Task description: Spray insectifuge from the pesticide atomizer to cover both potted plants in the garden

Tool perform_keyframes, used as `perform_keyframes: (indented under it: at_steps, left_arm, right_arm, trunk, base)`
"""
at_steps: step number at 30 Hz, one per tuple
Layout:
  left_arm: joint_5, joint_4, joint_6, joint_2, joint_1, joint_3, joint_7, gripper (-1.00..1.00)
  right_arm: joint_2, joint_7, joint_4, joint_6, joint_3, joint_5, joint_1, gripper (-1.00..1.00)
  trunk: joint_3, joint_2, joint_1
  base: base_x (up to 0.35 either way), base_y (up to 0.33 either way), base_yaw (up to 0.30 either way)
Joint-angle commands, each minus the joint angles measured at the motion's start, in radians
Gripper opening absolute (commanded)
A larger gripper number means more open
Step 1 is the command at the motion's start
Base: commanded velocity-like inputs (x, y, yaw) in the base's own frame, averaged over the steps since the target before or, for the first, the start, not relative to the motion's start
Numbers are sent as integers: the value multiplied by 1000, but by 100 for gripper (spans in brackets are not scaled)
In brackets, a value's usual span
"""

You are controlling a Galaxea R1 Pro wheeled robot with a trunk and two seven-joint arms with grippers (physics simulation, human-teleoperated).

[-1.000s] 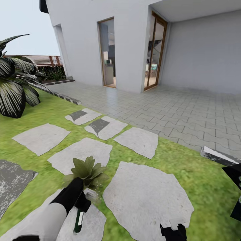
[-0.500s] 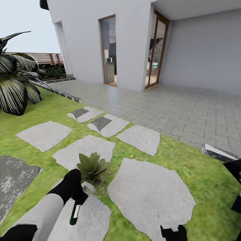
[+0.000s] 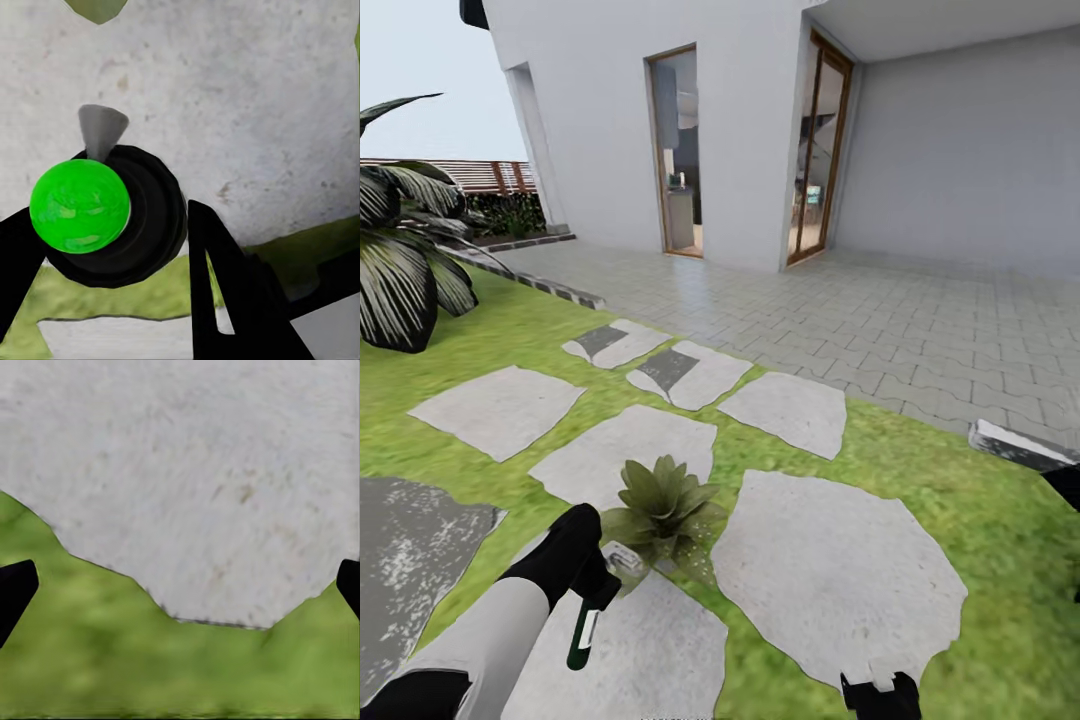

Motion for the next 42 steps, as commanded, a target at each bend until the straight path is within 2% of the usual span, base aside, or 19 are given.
perform_keyframes:
  at_steps: [1, 7, 10, 14, 19, 27, 31, 33, 35, 37, 39, 42]
  left_arm:
    - [-7, -2, 3, 2, 0, -3, -9, -100]
    - [-8, -1, 3, 16, 0, -3, -8, -100]
    - [-7, -1, 6, 34, 1, -3, -9, -100]
    - [-7, -1, 9, 39, 1, -3, -9, -100]
    - [-6, 2, 8, 36, 2, -3, -10, -100]
    - [10, 17, 6, 12, 15, -5, -15, -100]
    - [9, 18, -6, 32, 66, -3, -18, -100]
    - [12, 18, -10, 60, 94, -5, -19, -100]
    - [11, 17, -10, 65, 101, -5, -20, -100]
    - [9, 16, -9, 58, 103, -4, -21, -100]
    - [8, 11, -6, 34, 100, -7, -31, -100]
    - [4, 4, -7, 23, 95, -10, -84, -100]
  right_arm:
    - [0, -8, 1, -2, 8, 3, -1, 100]
    - [0, -8, 1, -2, 6, 3, -1, 100]
    - [0, -8, 1, -2, 7, 3, -1, 100]
    - [0, -8, 1, -2, 7, 3, -1, 100]
    - [0, -8, 1, -2, 7, 3, -1, 100]
    - [0, -8, 1, -2, 7, 3, -1, 100]
    - [0, -8, 1, -2, 7, 3, -1, 100]
    - [0, -8, 1, -2, 8, 3, -1, 100]
    - [0, -8, 1, -2, 8, 3, -1, 100]
    - [1, -8, 1, -2, 8, 3, -1, 100]
    - [1, -8, 1, -2, 8, 3, -1, 100]
    - [1, -8, 1, -2, 8, 3, -1, 100]
  trunk:
    - [-1, 0, 0]
    - [-1, 0, 0]
    - [-1, 0, 0]
    - [-1, 0, 0]
    - [-1, 0, 0]
    - [-1, 0, 0]
    - [-1, 0, 0]
    - [-1, 0, 0]
    - [-1, 0, 0]
    - [-1, 0, 0]
    - [-1, 0, 0]
    - [-1, 0, 0]
  base:
    - [-134, 322, -290]
    - [-179, 298, -297]
    - [-99, 315, -298]
    - [16, 333, -298]
    - [173, 294, -246]
    - [60, 63, -36]
    - [0, 0, 0]
    - [0, 0, 0]
    - [0, 0, 0]
    - [0, 0, -35]
    - [0, 0, -204]
    - [0, 0, -275]
